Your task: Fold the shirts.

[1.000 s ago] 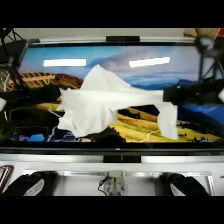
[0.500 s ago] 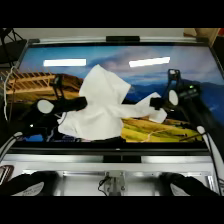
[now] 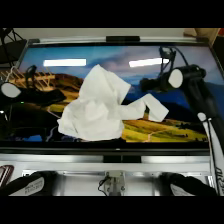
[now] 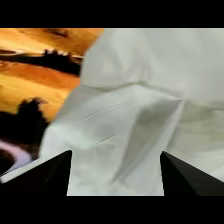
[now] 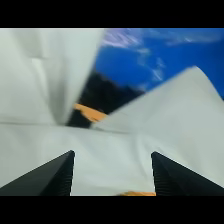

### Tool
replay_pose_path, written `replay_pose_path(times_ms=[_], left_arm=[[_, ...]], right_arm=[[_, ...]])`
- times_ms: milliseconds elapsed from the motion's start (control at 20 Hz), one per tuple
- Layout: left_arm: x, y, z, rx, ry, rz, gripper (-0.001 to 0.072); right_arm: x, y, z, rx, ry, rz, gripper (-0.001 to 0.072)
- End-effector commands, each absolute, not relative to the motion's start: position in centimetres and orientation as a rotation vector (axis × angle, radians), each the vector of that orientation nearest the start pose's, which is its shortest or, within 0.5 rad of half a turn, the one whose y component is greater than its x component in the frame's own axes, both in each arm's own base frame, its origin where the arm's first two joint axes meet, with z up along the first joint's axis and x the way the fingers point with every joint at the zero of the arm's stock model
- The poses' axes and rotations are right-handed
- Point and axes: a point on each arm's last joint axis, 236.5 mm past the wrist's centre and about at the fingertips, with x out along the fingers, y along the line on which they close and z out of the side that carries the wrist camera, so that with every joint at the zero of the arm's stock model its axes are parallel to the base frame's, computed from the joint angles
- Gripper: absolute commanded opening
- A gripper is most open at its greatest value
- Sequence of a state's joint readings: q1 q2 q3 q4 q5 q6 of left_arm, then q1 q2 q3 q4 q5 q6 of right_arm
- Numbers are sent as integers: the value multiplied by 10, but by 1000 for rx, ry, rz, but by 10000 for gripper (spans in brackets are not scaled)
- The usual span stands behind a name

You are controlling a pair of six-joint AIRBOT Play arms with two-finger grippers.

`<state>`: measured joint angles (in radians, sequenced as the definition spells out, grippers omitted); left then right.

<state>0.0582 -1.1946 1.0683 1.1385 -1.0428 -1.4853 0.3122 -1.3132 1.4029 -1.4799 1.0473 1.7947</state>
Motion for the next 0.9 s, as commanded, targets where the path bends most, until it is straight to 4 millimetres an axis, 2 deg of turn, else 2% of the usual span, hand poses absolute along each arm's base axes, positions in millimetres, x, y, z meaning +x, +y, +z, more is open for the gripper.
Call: replay_pose_path(times_ms=[0, 100, 200, 300, 400, 500, 600, 650, 700, 800, 850], left_arm=[[342, -13, 7, -348, 1315, -92, 608], [319, -15, -26, -374, 1390, -78, 608], [296, -19, -59, -396, 1449, -60, 608], [289, -18, -83, -413, 1440, -30, 607], [292, -25, -94, -459, 1398, -33, 603], [301, -34, -97, -509, 1344, -52, 601], [309, -36, -99, -500, 1304, -45, 589], [313, -36, -98, -494, 1286, -45, 484], [316, -38, -97, -487, 1273, -47, 411], [320, -43, -96, -476, 1257, -55, 388], [320, -46, -96, -470, 1258, -63, 314]], right_arm=[[447, 254, 122, 225, 917, 458, 632], [435, 306, 77, 183, 1020, 536, 673], [417, 356, 38, 219, 1126, 652, 695], [411, 384, 16, 312, 1198, 712, 695], [416, 396, 1, 363, 1232, 718, 695], [421, 400, -5, 369, 1223, 718, 694], [418, 404, -10, 353, 1226, 728, 694], [414, 407, -14, 346, 1240, 732, 693], [413, 409, -17, 337, 1241, 738, 693], [411, 416, -24, 336, 1241, 740, 692], [408, 420, -28, 334, 1244, 739, 691]])
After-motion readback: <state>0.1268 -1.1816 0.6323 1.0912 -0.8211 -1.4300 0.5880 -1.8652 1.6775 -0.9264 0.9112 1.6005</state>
